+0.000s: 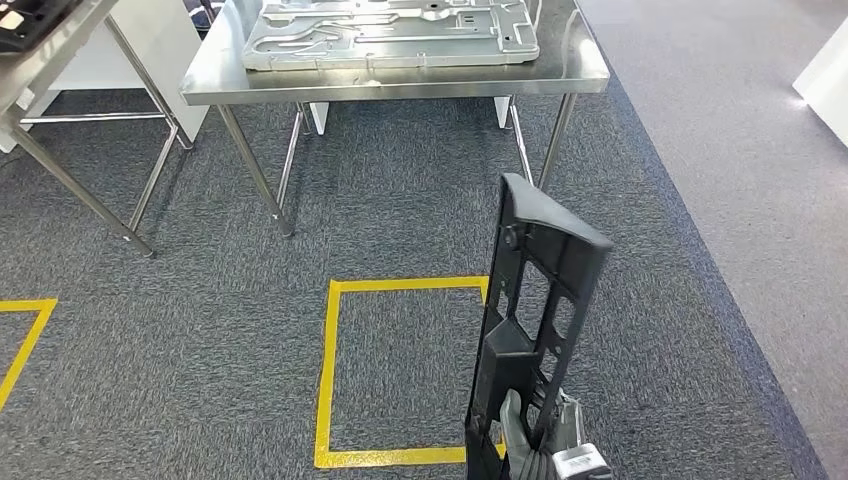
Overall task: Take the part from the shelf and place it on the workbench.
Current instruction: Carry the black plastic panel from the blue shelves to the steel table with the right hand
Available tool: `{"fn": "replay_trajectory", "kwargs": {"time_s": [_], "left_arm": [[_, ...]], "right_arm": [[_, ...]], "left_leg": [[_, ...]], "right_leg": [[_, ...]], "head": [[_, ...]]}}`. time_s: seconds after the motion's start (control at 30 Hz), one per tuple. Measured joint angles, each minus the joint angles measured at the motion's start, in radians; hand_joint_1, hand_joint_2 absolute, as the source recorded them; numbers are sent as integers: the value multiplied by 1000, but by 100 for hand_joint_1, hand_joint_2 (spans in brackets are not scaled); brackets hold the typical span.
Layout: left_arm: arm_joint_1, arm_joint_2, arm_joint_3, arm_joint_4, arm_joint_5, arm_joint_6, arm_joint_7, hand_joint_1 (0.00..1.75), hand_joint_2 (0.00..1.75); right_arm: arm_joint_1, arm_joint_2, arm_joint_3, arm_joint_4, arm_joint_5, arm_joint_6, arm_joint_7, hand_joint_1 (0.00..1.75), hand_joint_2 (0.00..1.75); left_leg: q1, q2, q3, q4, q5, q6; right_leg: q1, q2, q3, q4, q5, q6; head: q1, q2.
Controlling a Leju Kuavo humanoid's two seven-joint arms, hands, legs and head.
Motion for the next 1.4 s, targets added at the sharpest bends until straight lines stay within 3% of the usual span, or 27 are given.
{"fn": "replay_trajectory", "kwargs": {"time_s": [0.03, 0.07, 0.1, 0.17, 0.2, 0.23, 0.33, 0.4, 0.5, 0.53, 0.57, 0.6, 0.67, 0.7, 0.83, 0.9, 1.0, 1.03, 1.07, 1.1, 1.17, 1.23, 1.3, 1.4], "left_arm": [[2, 0, 0, 0, 0, 0, 1, 0, 0], [4, 0, 0, 0, -1, 0, 1, 0, 0], [5, 0, 0, 0, -2, -1, 2, 0, 0], [6, 2, 0, 0, -4, -1, 2, 0, 0], [5, 4, 0, 0, -4, -1, 3, 0, 0], [5, 5, 0, 0, -5, -1, 3, 0, 0], [3, 7, 0, 0, -6, -1, 3, 0, 0], [0, 7, 0, 0, -6, 0, 2, 0, 0], [-2, 6, 0, 0, -7, 3, 1, 0, 0], [-1, 6, 0, 0, -9, 3, 1, 0, 0], [0, 6, 0, 0, -10, 3, 1, 0, 0], [0, 6, 0, 0, -12, 3, 1, 0, 0], [0, 6, 0, 0, -15, 3, 2, 0, 0], [0, 6, 0, 0, -16, 3, 2, 0, 0], [4, 7, 0, 0, -17, 3, 4, 0, 0], [3, 7, 0, 0, -17, 3, 5, 0, 0], [0, 6, 0, 0, -17, 3, 5, 0, 0], [0, 6, 0, 0, -17, 3, 5, 0, 0], [1, 6, 0, 0, -17, 3, 5, 0, 0], [2, 7, 0, 0, -17, 3, 5, 0, 0], [3, 7, 1, 0, -16, 0, 4, 0, 0], [1, 7, 1, 0, -14, -5, 2, 0, 0], [1, 8, 1, 0, -13, -10, 0, 0, 0], [2, 7, 2, 0, -12, -15, 0, 0, 0]], "right_arm": [[-2, -4, 7, 5, 5, -7, 8, 175, 175], [-3, -7, 14, 9, 9, -11, 14, 175, 175], [-4, -10, 20, 13, 11, -13, 18, 175, 175], [-6, -15, 30, 20, 13, -15, 21, 175, 175], [-8, -17, 34, 23, 14, -16, 21, 175, 175], [-9, -19, 38, 25, 14, -18, 23, 175, 175], [-14, -26, 47, 28, 14, -24, 26, 175, 175], [-21, -32, 53, 31, 10, -31, 30, 175, 175], [-26, -47, 64, 37, 8, -53, 39, 175, 175], [-26, -52, 68, 39, 14, -62, 45, 175, 175], [-27, -57, 72, 41, 22, -70, 53, 175, 175], [-27, -61, 75, 43, 28, -75, 61, 175, 175], [-29, -68, 84, 45, 33, -79, 70, 175, 175], [-32, -70, 88, 46, 32, -79, 72, 175, 175], [-38, -76, 97, 48, 29, -78, 73, 175, 175], [-39, -76, 101, 49, 28, -77, 73, 175, 175], [-40, -78, 105, 49, 28, -77, 73, 175, 175], [-40, -78, 106, 50, 28, -77, 73, 175, 175], [-40, -79, 107, 51, 28, -77, 73, 175, 175], [-40, -80, 109, 51, 28, -77, 73, 175, 175], [-40, -81, 110, 52, 28, -78, 73, 175, 175], [-41, -82, 110, 52, 28, -78, 73, 175, 175], [-42, -83, 111, 51, 28, -79, 73, 175, 175], [-44, -84, 112, 51, 28, -83, 74, 175, 175]], "left_leg": [[-2, 0, -25, 6, -28, 3], [-5, 1, -38, -13, -34, 7], [-9, 4, -40, -56, -7, 16], [-24, 24, -29, -155, 100, 44], [-31, 32, -24, -188, 139, 56], [-37, 37, -20, -205, 162, 64], [-34, 21, 8, -231, 175, 74], [-27, 13, 30, -248, 184, 78], [-23, -5, 36, -257, 180, 80], [-22, -13, 38, -257, 177, 78], [-20, -21, 42, -257, 174, 75], [-19, -29, 46, -257, 170, 72], [-16, -41, 57, -257, 162, 65], [-15, -44, 59, -257, 160, 59], [-15, -45, 56, -241, 159, 30], [-14, -28, 41, -197, 130, 23], [-10, -9, -45, -27, 36, 12], [-9, -7, -68, 13, 23, 8], [-9, -5, -75, 19, 30, 7], [-8, -3, -62, -16, 57, 9], [-8, 1, -7, -146, 128, 15], [-12, 4, 25, -230, 139, 22], [-16, 4, 26, -240, 134, 32], [-10, 2, 43, -252, 157, 52]], "right_leg": [[4, -1, 14, 0, -12, -2], [8, -4, 29, 0, -23, -3], [12, -9, 44, -1, -35, -4], [19, -20, 72, -2, -59, -3], [21, -25, 83, -3, -69, 2], [21, -30, 94, -3, -76, 8], [21, -33, 113, 16, -71, 28], [18, -15, 85, 77, -86, 37], [8, 2, -16, 219, -164, 54], [4, 2, -41, 238, -175, 60], [0, 3, -52, 227, -163, 64], [-3, 3, -47, 187, -126, 67], [-7, 5, -16, 66, -37, 65], [-5, 5, -5, 22, -19, 60], [1, 8, 3, -13, 4, 26], [-2, 6, 12, -18, 8, 14], [-1, -1, 12, -18, 5, 5], [-1, -3, 11, -18, 4, 5], [-1, -3, 12, -17, 3, 6], [-1, -3, 13, -16, 2, 7], [-2, -4, 18, -13, -3, 14], [0, -5, 19, -11, -8, 25], [2, -6, 20, -13, -13, 39], [1, -5, 15, 20, -38, 56]], "head": [[0, 0], [0, 0], [-1, 0], [1, 0], [0, 0], [1, 0], [-1, 0], [2, 0], [4, 0], [4, 0], [4, 0], [4, 0], [5, 0], [5, 0], [3, 0], [-3, 0], [-10, 0], [-10, 0], [-10, 0], [-11, 0], [-11, 0], [-12, 0], [-12, 0], [-9, 0]]}}
